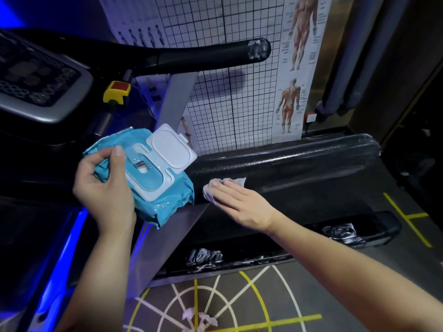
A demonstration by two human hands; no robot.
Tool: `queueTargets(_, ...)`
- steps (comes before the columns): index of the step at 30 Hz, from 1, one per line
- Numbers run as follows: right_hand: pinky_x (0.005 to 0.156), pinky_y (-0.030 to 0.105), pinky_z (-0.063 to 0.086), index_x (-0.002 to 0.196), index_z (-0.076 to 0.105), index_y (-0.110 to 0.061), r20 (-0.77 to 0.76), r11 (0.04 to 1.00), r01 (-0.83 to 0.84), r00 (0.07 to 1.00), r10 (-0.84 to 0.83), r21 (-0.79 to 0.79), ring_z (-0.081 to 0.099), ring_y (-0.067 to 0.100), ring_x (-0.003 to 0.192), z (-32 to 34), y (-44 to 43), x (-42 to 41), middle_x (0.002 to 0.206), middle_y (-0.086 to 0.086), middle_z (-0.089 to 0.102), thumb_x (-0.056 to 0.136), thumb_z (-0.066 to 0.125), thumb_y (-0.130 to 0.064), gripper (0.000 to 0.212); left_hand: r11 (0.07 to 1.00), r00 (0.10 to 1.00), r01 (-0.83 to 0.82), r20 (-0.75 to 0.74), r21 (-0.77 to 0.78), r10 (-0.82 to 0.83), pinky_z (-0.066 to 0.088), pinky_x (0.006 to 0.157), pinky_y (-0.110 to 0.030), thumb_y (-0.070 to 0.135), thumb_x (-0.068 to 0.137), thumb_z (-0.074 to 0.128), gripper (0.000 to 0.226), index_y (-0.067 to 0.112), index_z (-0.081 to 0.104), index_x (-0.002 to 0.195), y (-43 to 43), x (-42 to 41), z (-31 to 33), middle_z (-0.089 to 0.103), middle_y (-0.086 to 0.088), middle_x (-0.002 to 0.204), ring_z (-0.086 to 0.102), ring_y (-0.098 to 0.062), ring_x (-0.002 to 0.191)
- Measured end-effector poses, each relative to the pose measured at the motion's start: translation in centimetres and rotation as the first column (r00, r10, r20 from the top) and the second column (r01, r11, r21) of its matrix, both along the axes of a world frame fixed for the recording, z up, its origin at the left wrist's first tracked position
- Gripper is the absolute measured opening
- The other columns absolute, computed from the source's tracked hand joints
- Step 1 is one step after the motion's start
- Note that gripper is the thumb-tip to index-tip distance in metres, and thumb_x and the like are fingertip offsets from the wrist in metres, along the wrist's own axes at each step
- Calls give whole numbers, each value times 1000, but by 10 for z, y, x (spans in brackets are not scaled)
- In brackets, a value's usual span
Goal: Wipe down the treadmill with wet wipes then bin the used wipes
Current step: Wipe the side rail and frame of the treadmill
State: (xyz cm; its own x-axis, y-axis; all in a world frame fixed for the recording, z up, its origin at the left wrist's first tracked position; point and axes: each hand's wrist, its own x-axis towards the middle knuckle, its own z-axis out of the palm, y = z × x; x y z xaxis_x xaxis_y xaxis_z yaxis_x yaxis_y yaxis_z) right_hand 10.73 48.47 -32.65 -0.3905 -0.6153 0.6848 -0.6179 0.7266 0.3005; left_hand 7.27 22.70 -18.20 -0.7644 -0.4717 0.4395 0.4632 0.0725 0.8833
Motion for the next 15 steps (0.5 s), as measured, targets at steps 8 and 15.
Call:
queueTargets(8, 112, 41, 44, 130, 63, 2, 72, 991, -23, 997, 14, 135, 49, 25, 138, -2, 26, 2, 142, 13, 58, 104, 54, -11, 30, 999, 1000, -21, -15, -49, 20, 57, 101, -48, 33, 93, 78, 7, 33, 71, 94, 8, 2, -2, 72, -5, 105, 69, -16, 102)
queueTargets(15, 115, 45, 40, 131, 62, 4, 104, 964, 16, 994, -45, 266, 52, 27, 136, -4, 117, 29, 141, 14, 59, 95, 65, -6, 37, 999, 998, -34, -47, -26, 32, 57, 100, -49, 34, 93, 79, 6, 34, 72, 92, 7, 8, -4, 72, -7, 105, 69, -18, 101)
